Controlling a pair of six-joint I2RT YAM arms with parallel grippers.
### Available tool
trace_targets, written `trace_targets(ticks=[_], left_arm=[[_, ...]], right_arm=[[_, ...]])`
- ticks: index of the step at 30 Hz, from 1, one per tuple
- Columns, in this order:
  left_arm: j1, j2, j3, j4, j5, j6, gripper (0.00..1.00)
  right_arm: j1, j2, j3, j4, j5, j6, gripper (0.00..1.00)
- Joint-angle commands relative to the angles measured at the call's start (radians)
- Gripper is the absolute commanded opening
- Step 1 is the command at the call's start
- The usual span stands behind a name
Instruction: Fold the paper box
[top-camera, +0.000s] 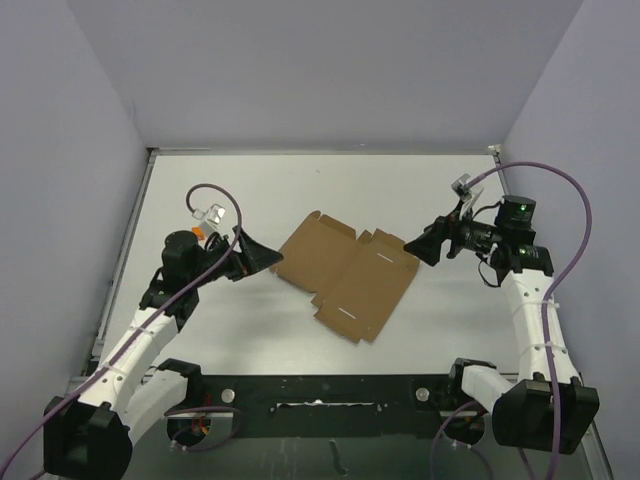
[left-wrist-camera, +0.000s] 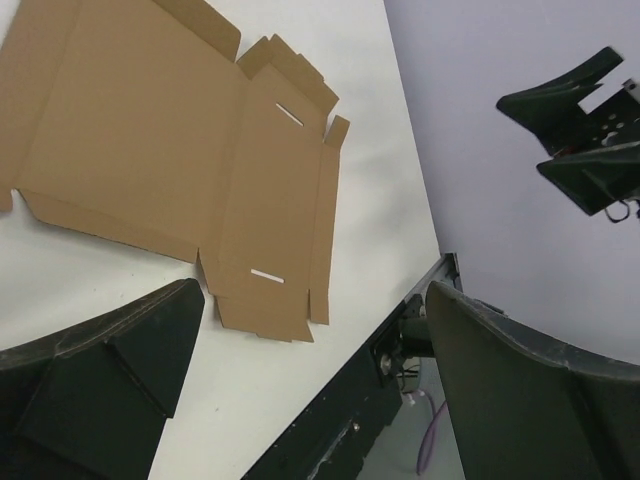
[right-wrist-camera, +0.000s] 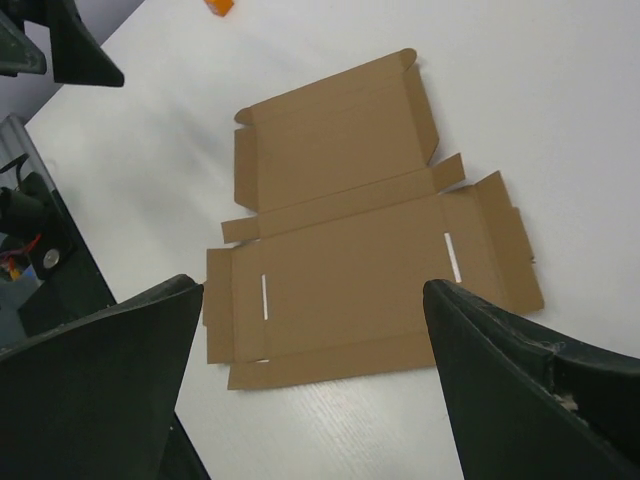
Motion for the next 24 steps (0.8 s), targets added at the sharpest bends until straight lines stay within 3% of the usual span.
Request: trace_targets(ticks=[1, 9, 17, 21, 24], left_arm=[[0.011, -0.018, 0.009, 0.144, 0.027, -0.07, 0.95], [0.016, -0.013, 0.025, -0.111, -0.176, 0.097, 0.9], [0.03, 0.111, -0.027, 0.003, -0.143, 0.021, 0.71], [0.022, 0.171, -0.047, 0.035, -0.208, -0.047, 0.54], [-0.023, 0.232, -0.061, 0.063, -0.28, -0.12, 0.51]], right_arm=[[-0.013, -0.014, -0.044, 0.089, -0.135, -0.04, 0.98], [-0.031, 0.024, -0.096, 0.131, -0.141, -0.055, 0.98], [-0.042, 0.084, -0.13, 0.135, -0.132, -0.075, 0.98], [-0.041, 0.082, -0.153, 0.155, -0.114, -0.067, 0.98], [-0.041, 0.087, -0.163, 0.172, -0.11, -0.054, 0.98]])
